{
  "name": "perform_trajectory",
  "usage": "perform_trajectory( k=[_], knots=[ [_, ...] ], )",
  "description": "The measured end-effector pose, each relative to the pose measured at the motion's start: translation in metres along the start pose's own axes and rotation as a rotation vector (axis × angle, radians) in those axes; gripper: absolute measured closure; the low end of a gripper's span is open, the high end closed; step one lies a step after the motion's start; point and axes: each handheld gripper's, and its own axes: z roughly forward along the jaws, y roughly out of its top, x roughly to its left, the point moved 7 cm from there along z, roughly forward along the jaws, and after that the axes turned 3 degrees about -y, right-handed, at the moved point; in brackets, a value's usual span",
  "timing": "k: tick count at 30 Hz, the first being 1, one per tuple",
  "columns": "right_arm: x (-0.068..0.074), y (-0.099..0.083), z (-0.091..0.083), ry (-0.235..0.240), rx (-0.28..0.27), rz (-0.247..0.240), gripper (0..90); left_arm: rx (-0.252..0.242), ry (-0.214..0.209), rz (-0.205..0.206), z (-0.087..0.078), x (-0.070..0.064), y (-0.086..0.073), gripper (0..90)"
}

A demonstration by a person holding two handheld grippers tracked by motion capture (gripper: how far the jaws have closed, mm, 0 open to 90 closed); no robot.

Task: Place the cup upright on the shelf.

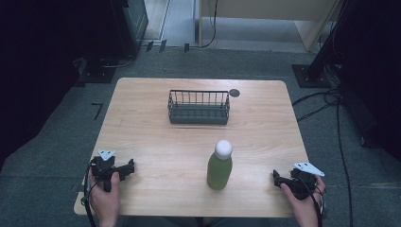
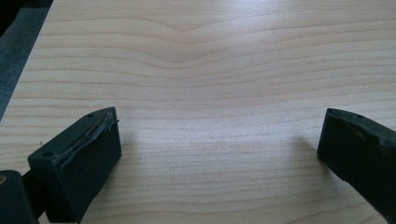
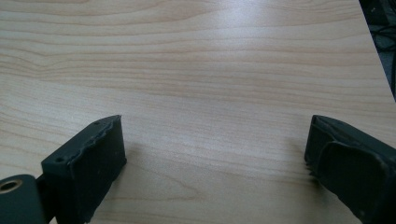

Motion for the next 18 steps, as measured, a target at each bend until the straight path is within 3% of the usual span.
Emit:
perform_trajectory(
  k=[8, 11, 15, 18],
  knots=[
    [0.001, 0.0, 0.002, 0.007, 0.015, -0.008, 0.0, 0.0, 0.0, 0.0, 0.0, 0.0, 0.0, 0.1],
    [0.001, 0.0, 0.001, -0.004, 0.019, 0.011, 0.0, 0.0, 0.0, 0.0, 0.0, 0.0, 0.0, 0.1],
    [0.008, 0.002, -0.003, 0.036, 0.026, 0.03, 0.0, 0.0, 0.0, 0.0, 0.0, 0.0, 0.0, 0.1],
    [0.015, 0.005, -0.007, 0.068, 0.02, 0.018, 0.0, 0.0, 0.0, 0.0, 0.0, 0.0, 0.0, 0.1]
  ],
)
